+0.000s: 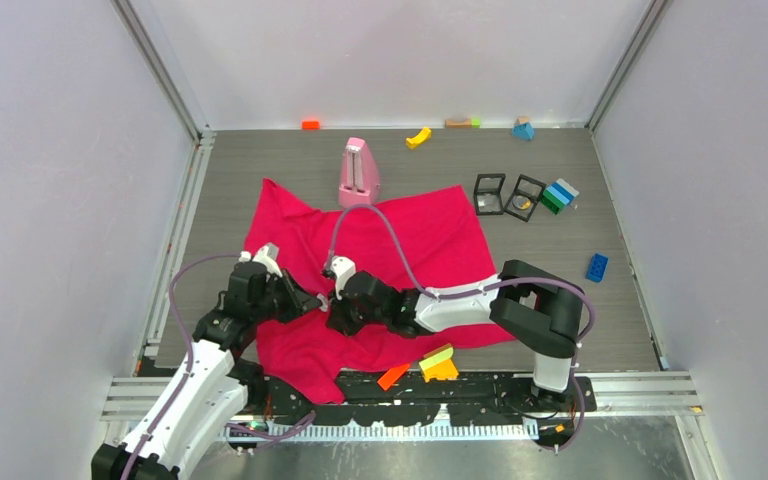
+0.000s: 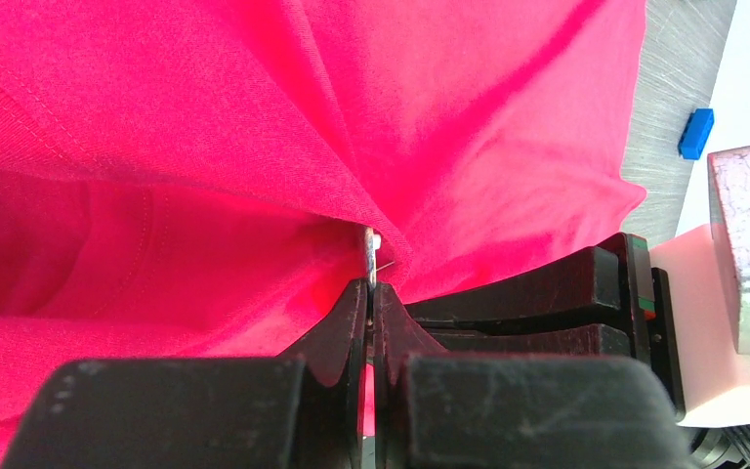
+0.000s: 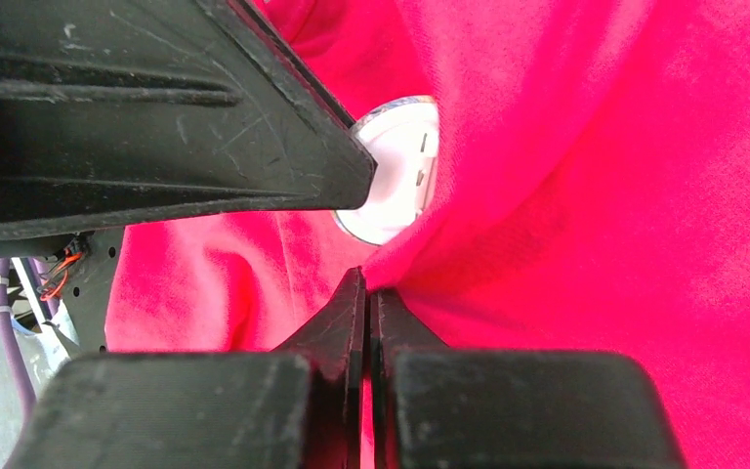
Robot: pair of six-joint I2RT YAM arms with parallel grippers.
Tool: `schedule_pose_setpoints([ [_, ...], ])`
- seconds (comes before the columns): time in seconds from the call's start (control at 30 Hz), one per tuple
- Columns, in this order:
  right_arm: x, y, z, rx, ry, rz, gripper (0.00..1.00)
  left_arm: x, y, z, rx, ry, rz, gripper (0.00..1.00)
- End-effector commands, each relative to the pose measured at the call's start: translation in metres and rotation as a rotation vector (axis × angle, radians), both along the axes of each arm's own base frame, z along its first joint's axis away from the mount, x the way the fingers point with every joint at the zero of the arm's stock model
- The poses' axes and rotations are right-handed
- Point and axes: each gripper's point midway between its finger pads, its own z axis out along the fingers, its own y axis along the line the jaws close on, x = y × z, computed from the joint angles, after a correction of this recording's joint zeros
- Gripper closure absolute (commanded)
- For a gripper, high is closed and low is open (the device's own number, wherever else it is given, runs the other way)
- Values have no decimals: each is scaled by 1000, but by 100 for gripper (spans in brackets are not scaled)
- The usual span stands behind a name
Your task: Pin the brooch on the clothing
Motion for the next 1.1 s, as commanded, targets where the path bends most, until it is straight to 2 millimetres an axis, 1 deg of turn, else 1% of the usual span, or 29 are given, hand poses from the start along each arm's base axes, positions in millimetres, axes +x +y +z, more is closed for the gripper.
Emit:
schedule_pose_setpoints([
  [0.0, -11, 18, 15, 62, 21, 52, 99, 16, -7, 25, -63, -108, -3, 100],
  [0.23, -15, 23, 13, 61, 30, 74, 99, 16, -8, 25, -70, -107, -4, 100],
  [0.33, -17, 24, 9, 53, 38, 82, 99, 15, -9, 25, -73, -109, -6, 100],
  [0.57, -19, 24, 6, 45, 46, 86, 99, 16, -9, 30, -83, -122, -4, 100],
  [0.77, -17, 22, 10, 50, 40, 70, 99, 16, -8, 33, -87, -130, 1, 100],
  [0.8, -16, 22, 16, 63, 34, 65, 99, 15, -8, 33, -84, -130, -1, 100],
  [0.83, -14, 19, 17, 61, 27, 51, 99, 15, -7, 34, -81, -131, -2, 100],
  [0.87, -12, 18, 27, 74, 16, 44, 97, 14, -7, 35, -78, -134, -5, 100],
  [0.9, -9, 15, 30, 72, 3, 28, 94, 14, -6, 36, -74, -134, -9, 100],
  [0.97, -4, 5, 50, 79, -25, 9, 77, 12, -7, 41, -72, -145, -26, 100],
  [1.0, -3, 1, 56, 82, -37, 6, 72, 11, -7, 43, -73, -150, -34, 100],
  [1.03, 0, -6, 69, 92, -54, -8, 62, 10, -8, 47, -74, -154, -43, 100],
  [1.07, 0, -13, 70, 86, -62, -8, 59, 9, -8, 50, -73, -158, -53, 100],
])
